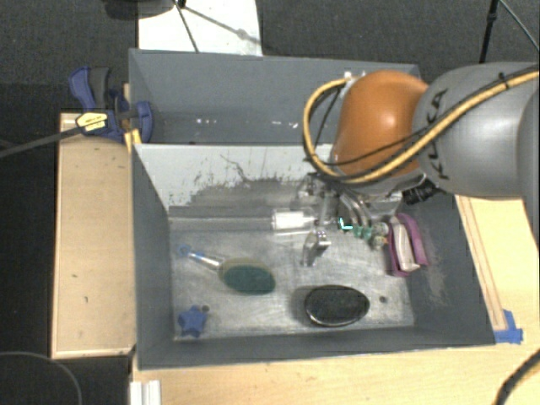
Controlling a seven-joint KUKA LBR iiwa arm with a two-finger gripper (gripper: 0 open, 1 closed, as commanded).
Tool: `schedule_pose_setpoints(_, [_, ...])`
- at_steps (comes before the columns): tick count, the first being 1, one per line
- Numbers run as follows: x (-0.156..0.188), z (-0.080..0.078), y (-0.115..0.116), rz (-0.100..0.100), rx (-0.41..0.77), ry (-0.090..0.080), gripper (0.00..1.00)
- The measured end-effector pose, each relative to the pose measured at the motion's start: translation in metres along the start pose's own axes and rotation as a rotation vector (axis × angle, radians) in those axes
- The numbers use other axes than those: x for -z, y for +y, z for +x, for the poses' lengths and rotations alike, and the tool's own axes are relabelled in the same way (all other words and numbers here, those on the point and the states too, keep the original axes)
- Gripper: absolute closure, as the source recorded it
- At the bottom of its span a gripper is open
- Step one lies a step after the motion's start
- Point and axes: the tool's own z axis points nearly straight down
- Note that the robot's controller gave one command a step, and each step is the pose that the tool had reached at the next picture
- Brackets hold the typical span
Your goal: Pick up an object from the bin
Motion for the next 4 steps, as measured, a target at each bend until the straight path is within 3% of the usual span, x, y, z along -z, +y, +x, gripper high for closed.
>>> schedule_pose_setpoints(1, [-0.086,-0.015,0.003,-0.001,0.039,-0.018,0.0])
schedule_pose_setpoints(2, [-0.085,0.046,0.052,-0.001,0.141,-0.016,0.0])
schedule_pose_setpoints(3, [-0.086,0.082,0.084,-0.003,-0.056,-0.014,0.0])
schedule_pose_setpoints(4, [-0.088,0.091,0.141,-0.003,0.09,-0.012,0.0])
